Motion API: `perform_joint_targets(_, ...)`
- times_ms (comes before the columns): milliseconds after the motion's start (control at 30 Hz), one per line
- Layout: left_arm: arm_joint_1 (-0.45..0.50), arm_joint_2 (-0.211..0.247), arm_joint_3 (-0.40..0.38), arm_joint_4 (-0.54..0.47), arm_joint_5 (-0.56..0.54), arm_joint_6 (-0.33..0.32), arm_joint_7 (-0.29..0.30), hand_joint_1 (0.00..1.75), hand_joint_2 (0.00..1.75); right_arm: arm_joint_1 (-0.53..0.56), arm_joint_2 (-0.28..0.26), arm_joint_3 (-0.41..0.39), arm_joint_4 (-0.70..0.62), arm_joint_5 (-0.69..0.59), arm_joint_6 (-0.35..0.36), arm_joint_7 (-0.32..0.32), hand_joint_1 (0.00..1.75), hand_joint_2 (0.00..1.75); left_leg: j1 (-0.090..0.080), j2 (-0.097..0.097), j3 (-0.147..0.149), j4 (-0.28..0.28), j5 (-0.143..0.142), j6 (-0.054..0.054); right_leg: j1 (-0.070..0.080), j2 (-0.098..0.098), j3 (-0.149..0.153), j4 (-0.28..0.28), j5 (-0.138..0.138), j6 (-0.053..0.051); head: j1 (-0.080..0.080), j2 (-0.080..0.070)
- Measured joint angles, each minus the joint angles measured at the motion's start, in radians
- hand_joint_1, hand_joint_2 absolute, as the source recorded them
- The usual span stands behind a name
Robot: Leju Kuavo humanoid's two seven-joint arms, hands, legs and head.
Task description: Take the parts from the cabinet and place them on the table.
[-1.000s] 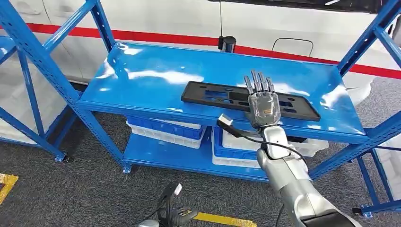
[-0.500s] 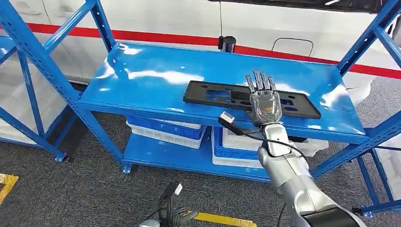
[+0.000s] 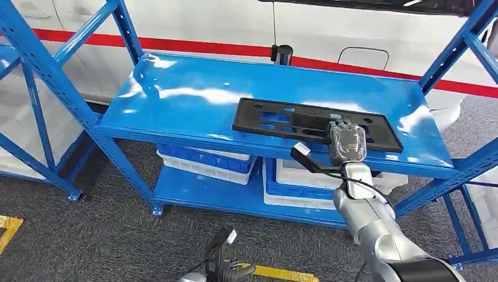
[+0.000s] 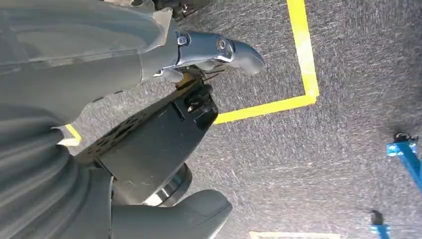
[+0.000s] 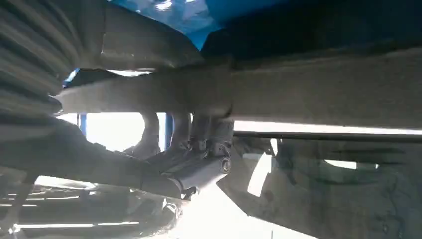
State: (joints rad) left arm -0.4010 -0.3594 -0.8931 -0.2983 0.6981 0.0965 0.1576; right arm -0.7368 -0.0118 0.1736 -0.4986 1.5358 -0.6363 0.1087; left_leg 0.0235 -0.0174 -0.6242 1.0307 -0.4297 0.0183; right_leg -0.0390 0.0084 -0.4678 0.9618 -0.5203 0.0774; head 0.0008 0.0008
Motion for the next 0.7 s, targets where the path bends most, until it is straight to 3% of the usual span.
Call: perform_joint_targets(700, -0.019, 0.0, -0.132, -0.005, 0.046, -0.005, 0.012, 0.0, 1.75, 0.055, -0.06, -0.056, -0.063, -0.006, 0.0, -0.02, 1.75, 1.75, 0.0, -0.001, 0.003, 0.0, 0.0, 0.0, 0.0, 0.0, -0.004, 0.0, 0.0, 0.0, 0.0, 0.0)
